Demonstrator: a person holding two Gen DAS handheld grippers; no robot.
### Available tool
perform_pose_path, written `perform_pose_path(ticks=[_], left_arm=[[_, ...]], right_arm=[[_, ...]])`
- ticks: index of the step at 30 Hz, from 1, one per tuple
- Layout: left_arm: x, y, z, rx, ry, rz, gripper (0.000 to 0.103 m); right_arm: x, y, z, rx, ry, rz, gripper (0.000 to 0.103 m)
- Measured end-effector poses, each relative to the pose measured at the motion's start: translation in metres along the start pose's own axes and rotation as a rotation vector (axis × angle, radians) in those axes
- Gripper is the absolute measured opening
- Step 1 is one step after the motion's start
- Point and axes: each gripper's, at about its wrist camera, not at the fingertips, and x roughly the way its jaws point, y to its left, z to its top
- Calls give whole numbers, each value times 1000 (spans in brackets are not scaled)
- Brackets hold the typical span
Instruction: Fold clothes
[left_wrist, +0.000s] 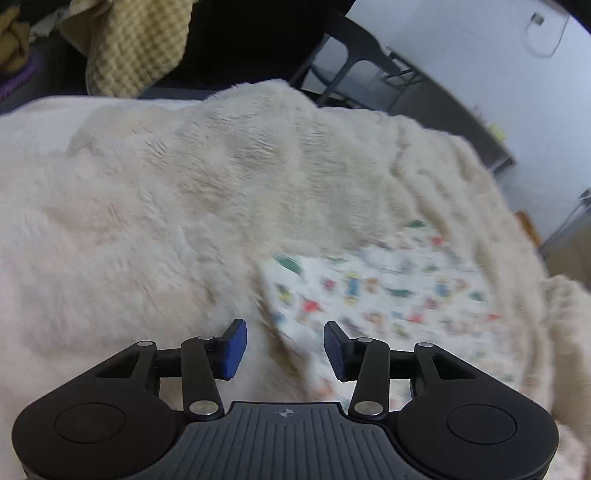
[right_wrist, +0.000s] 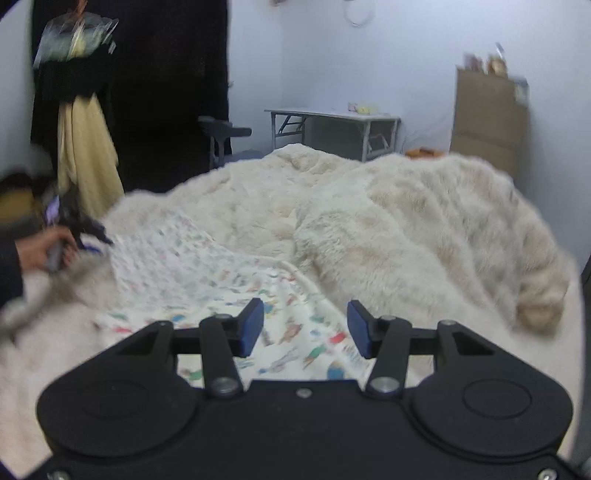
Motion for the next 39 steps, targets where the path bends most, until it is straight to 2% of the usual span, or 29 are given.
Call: perform_pose_path(ticks=[1,2,3,4,6,9,11,13,16,17,19,24,26,27,29,31,34,36,37,39], left_arm=[[-9,-7,-6,13,-3,-48,50],[-20,-21,-16,73,-12,-93,55],[-31,-35,-28,139,-23,-138,66],[-43,-47,-47,239,-32,-168,70],[-67,-70,-87,448,-49,-224,72],[-103,-104,-147,762,-74,-307,72],[-115,-110,-184,915,-100,-312,72],[-130,-118,-225,1068,-130,-371,72],[-131,-131,-257,1180,-146,-443,71],[-126,-137,-263,1195,-135,-448,69],[-120,-142,-268,1173,-118,-445,59],[-132,-132,-270,1067,-142,-437,56],[-142,-125,-271,1029,-150,-437,52],[-147,-124,-272,1015,-143,-445,50],[-155,-120,-277,996,-134,-449,48],[-161,-118,-282,1007,-141,-427,40],[-164,-113,-283,999,-118,-437,31],[-168,-114,-285,1001,-115,-461,27],[-170,-116,-285,1001,-107,-491,27],[-171,-123,-282,963,-67,-582,27]], right_arm=[[-9,-6,-7,65,1,-2,60],[-18,-12,-14,131,2,-3,63],[-26,-18,-20,184,3,-8,63],[-32,-22,-26,227,3,-16,65],[-59,-37,-57,414,-6,-33,66],[-84,-46,-95,525,-36,-55,67],[-98,-42,-118,525,-61,-68,67],[-104,-30,-130,454,-70,-100,67],[-90,14,-125,171,-44,-143,66],[-79,33,-118,64,-38,-134,66],[-52,73,-99,-137,-22,-83,65],[28,141,-54,-408,33,65,60],[59,167,-46,-527,76,83,52],[70,178,-44,-576,98,89,52],[91,197,-42,-658,138,107,48],[103,217,-43,-731,179,135,46],[114,239,-47,-820,219,135,33],[120,248,-47,-859,236,118,20],[122,250,-44,-859,246,116,10],[128,247,-29,-779,282,156,5]])
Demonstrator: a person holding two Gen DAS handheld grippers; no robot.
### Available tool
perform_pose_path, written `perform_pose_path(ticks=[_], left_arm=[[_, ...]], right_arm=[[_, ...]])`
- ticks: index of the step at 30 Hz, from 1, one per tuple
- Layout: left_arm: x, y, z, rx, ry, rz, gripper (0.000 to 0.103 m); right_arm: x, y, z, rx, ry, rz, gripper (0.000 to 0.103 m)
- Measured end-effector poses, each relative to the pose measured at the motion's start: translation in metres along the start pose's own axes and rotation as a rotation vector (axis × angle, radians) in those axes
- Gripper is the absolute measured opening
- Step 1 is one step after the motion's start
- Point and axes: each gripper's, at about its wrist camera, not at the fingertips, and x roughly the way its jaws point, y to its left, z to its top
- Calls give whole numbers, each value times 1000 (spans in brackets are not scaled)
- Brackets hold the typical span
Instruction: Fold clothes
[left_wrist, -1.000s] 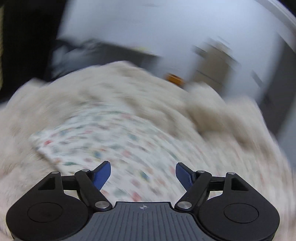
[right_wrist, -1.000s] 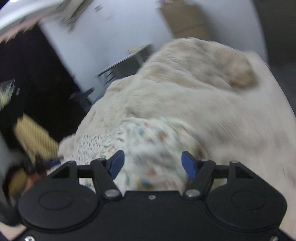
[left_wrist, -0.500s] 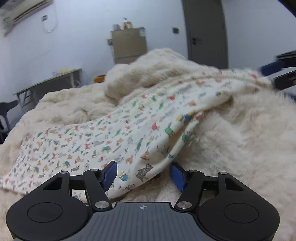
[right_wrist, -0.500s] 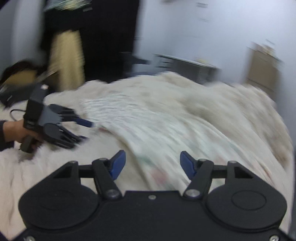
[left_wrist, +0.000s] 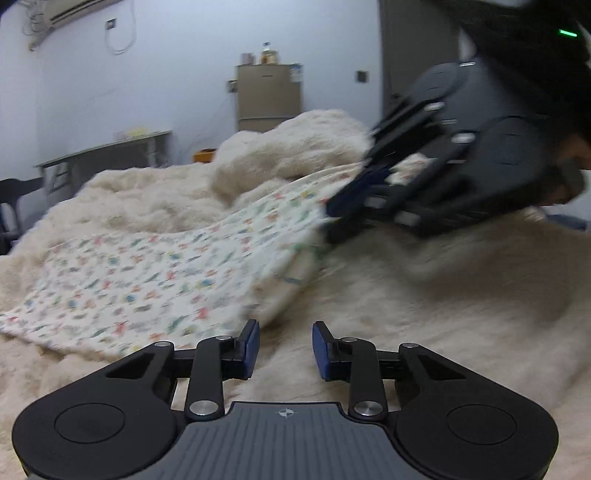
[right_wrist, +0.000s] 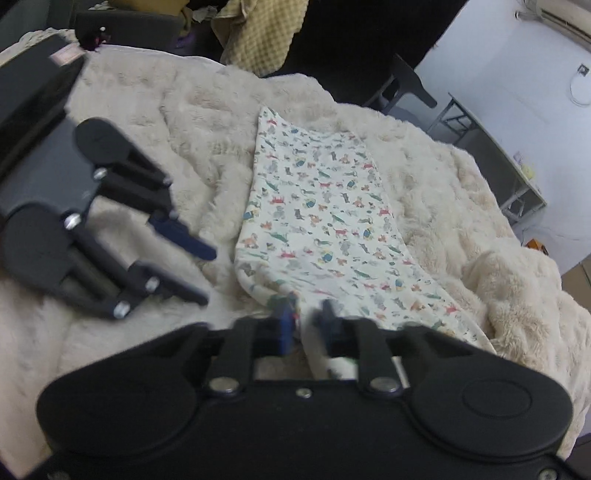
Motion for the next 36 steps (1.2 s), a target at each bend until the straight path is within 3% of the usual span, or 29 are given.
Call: perform_pose_path(ticks=[2,5,7,13,16,18,20,24,25,27,28,29,30,31,34,36], left_arm=[[3,-1,4,-22,-24,-29,27],[19,-2,16,-25,-92,12,33],[35,7,24,-85,-107,-31,33],[55,17,35,-129,-162,-144,33],[53,18,38,-119,-213,-206,31],[53,21,40,-115,-216,-258,23],[55,26,40,-122,-199,-317,20],[70,39,36,-147,-100,-411,17],[67,41,36,-146,-110,-428,1],[60,47,35,-143,-135,-461,0],[51,54,38,-152,-146,-519,0],[46,58,38,-154,-152,-546,0],[28,75,41,-157,-194,-632,0],[20,87,40,-167,-188,-687,0],[26,91,34,-144,-86,-754,0],[28,87,31,-91,-60,-708,5]], right_arm=[[0,-29,3,167,-11,94,4],[4,-74,-7,397,-28,222,3],[9,-97,-17,497,-38,287,3],[11,-114,-26,556,-56,351,4],[3,-117,-26,558,-71,343,18],[-7,-121,-33,557,-88,322,21],[-21,-127,-47,563,-89,278,35],[-27,-137,-76,546,-15,104,36],[-25,-136,-80,521,5,69,33],[-17,-130,-86,422,59,-68,32],[-14,-128,-88,389,77,-124,25],[-9,-130,-91,365,113,-208,4],[-5,-134,-95,355,145,-287,0],[-3,-137,-97,354,155,-324,0],[-6,-150,-110,445,139,-282,0],[-14,-152,-117,495,120,-234,6]])
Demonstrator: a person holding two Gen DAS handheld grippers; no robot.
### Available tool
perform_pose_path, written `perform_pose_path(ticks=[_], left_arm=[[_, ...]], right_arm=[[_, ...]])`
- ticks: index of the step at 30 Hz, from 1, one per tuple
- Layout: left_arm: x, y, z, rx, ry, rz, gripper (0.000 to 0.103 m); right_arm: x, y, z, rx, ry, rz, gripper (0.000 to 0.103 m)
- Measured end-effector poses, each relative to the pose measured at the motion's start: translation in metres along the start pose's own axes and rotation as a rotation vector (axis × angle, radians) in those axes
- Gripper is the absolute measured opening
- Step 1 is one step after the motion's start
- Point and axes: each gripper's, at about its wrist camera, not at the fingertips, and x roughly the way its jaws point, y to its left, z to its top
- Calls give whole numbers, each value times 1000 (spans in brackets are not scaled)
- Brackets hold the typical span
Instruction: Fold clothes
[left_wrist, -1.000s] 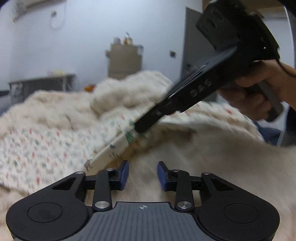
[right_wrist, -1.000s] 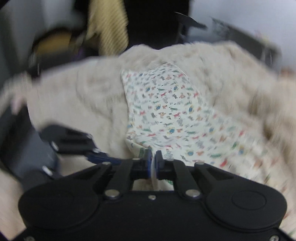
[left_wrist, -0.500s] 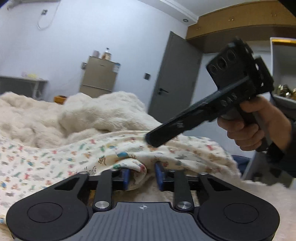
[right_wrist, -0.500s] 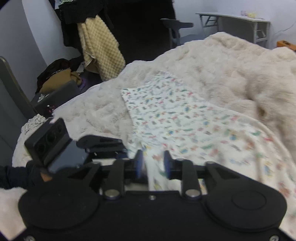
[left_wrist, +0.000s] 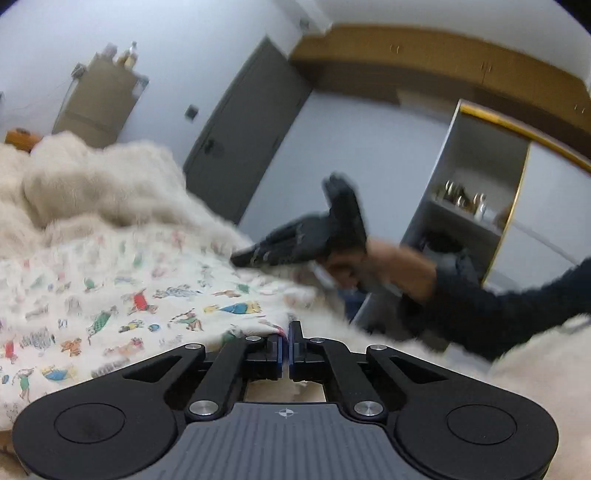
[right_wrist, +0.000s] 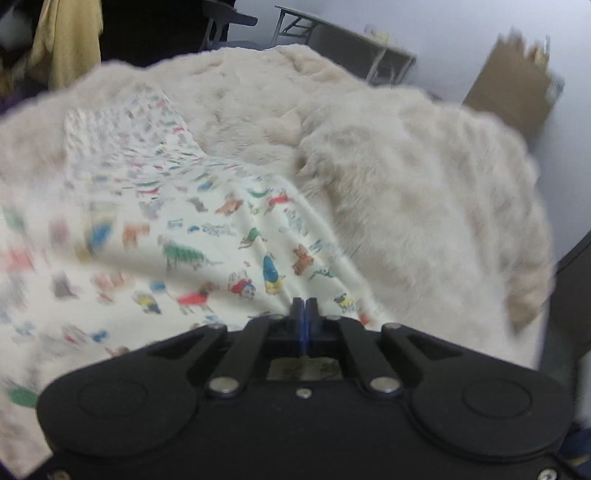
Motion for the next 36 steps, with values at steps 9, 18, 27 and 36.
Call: perform_pose_path(ticks=[9,18,27,36], left_arm=[[11,25,12,-200,-103,4,39],[35,54,1,-482,-141,-142,38],[33,39,57,-383,-165,-79,0],[25,-88,49,-153,-67,-65,0]], right_arm=[[-129,-59,-123,748,-243,255,63],[-88,-34,-247,1321,-190,589,63],[-51,-50,-245,1696,-531,467,17],[-179,-55,-232,1551,-709,283,19]])
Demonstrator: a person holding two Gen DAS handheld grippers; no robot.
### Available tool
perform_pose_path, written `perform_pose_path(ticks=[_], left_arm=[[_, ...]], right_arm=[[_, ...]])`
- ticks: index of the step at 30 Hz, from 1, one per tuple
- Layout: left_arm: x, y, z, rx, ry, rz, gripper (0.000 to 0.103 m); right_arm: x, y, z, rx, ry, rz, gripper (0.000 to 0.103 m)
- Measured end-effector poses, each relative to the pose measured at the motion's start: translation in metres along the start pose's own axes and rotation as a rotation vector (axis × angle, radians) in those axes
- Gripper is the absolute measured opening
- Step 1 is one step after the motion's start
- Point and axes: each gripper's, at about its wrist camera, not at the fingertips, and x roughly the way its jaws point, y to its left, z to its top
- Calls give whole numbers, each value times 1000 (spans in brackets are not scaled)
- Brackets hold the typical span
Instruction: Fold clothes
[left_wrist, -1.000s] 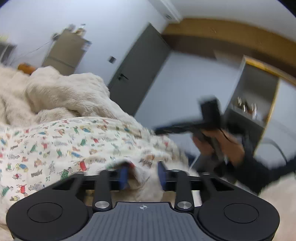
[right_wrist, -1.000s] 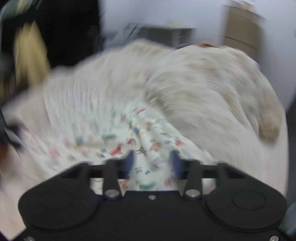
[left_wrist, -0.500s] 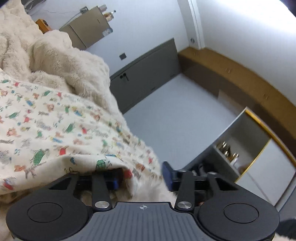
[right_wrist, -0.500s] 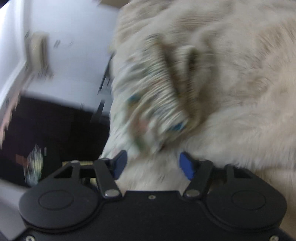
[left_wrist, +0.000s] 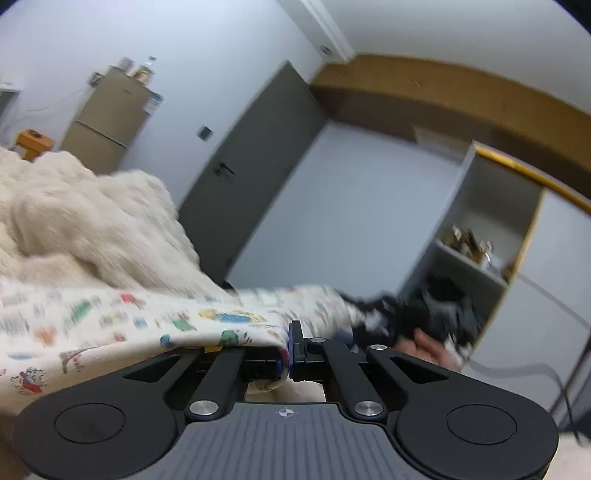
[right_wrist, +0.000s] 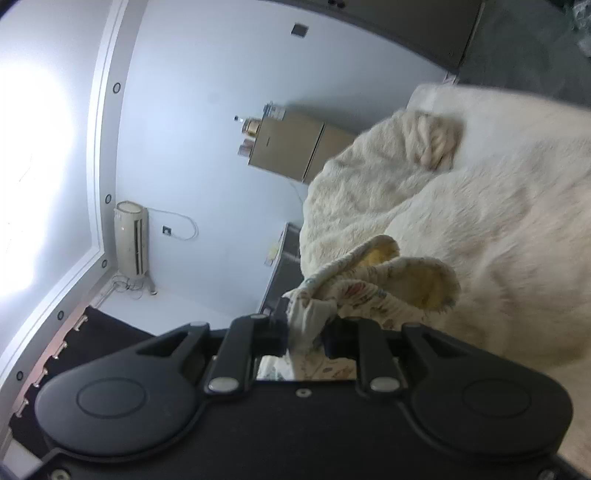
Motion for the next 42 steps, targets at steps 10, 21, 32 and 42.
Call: perform_pose_path(ticks=[10,21,32,42], left_arm=[[-2,-23,-79,-182,114,60,60],[-43,-14,-49,-44,-108,378,79],[-17,144,42,-357,-212,818,78],[44,223,97,-288,164,590,68]], right_arm=[[-100,-127,-63,248,-93,-246,49],[-60,-126,-47,280,-53,-177,56],[-17,-115,-33,199,-160,-240,18],[-71,-126,-28,98,-226,-200,13]])
